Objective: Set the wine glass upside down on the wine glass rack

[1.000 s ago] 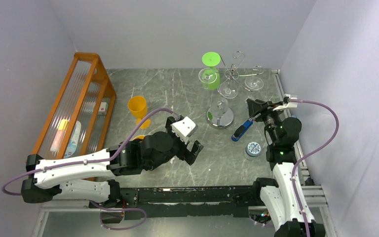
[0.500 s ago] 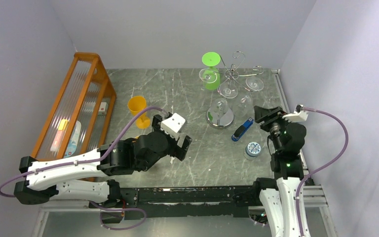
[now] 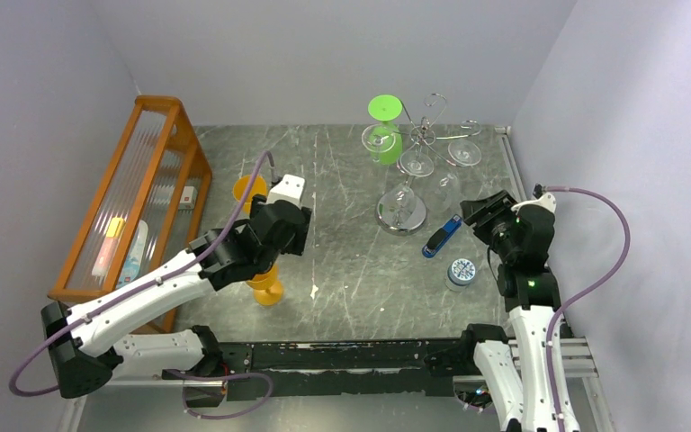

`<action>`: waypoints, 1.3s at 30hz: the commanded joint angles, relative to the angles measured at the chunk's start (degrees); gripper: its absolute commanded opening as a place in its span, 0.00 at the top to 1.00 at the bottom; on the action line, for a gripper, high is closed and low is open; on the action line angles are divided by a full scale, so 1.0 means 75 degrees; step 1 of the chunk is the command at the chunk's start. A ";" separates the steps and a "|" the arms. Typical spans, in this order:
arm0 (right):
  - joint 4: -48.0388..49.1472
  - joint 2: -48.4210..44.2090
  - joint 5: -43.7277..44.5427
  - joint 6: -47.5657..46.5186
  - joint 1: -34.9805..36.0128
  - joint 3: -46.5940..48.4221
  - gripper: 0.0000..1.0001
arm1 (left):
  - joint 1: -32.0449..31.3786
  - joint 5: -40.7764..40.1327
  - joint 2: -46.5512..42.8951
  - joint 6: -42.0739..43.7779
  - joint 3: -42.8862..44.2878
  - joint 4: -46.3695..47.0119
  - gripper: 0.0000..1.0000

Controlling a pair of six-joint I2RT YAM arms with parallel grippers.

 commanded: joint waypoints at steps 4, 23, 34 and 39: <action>-0.0585 -0.0315 0.0410 0.0012 -0.0055 0.0114 0.46 | 0.0178 0.0791 0.0089 -0.1315 -0.0043 -0.1702 0.33; -0.0726 -0.0442 0.0382 0.0209 -0.0055 0.0035 0.47 | 0.0178 0.1495 -0.0046 -0.2241 -0.0875 -0.2335 0.59; -0.1694 -0.0593 0.1221 0.0278 -0.0055 0.0769 0.44 | 0.0178 0.1653 0.0283 -0.1786 -0.0501 -0.2130 0.95; -0.2016 -0.0799 0.1658 0.0408 -0.0055 0.1400 0.43 | 0.0178 0.2015 0.0201 -0.1134 0.0464 -0.1775 0.95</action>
